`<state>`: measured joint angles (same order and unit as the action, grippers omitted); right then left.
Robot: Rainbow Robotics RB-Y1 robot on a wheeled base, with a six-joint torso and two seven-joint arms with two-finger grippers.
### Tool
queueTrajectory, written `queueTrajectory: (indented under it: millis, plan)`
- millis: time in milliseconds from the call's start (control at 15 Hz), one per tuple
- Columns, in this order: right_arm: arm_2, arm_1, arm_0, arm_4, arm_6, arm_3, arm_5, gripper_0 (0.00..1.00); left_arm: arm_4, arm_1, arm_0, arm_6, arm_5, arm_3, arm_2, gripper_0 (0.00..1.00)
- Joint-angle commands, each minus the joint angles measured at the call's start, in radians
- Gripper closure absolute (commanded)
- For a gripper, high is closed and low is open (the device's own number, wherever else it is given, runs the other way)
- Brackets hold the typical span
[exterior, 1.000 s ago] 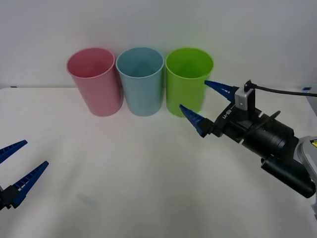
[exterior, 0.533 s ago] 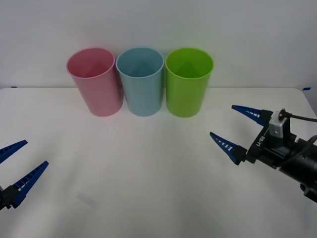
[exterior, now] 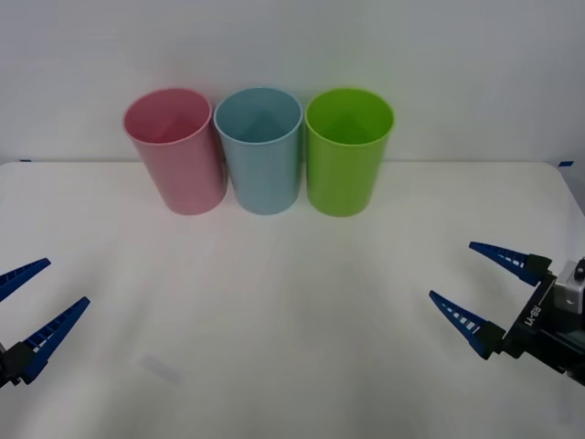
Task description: Grasp the object on the table and drop it into the matching bin: aluminum can to the light blue bin, PET bottle to the pink bin.
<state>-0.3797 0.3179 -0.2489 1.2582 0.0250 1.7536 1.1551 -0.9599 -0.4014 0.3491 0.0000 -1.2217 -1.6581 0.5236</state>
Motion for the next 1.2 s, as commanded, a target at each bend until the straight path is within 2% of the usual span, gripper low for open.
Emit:
queueTrajectory:
  millis: [67,533,1200]
  plan:
    - [-0.013,-0.002,-0.056,-0.033,0.009,0.000,0.005,0.00,0.000,0.000,0.000,0.000,0.000,0.000,0.000,0.00]
    - [-0.041,-0.002,-0.144,-0.089,0.033,0.000,0.011,0.00,0.000,0.000,0.000,0.000,0.000,0.000,0.000,0.00]
    - [-0.050,0.000,-0.168,-0.100,0.049,0.000,0.011,0.00,0.000,0.000,0.000,0.000,0.000,0.000,0.000,0.00]
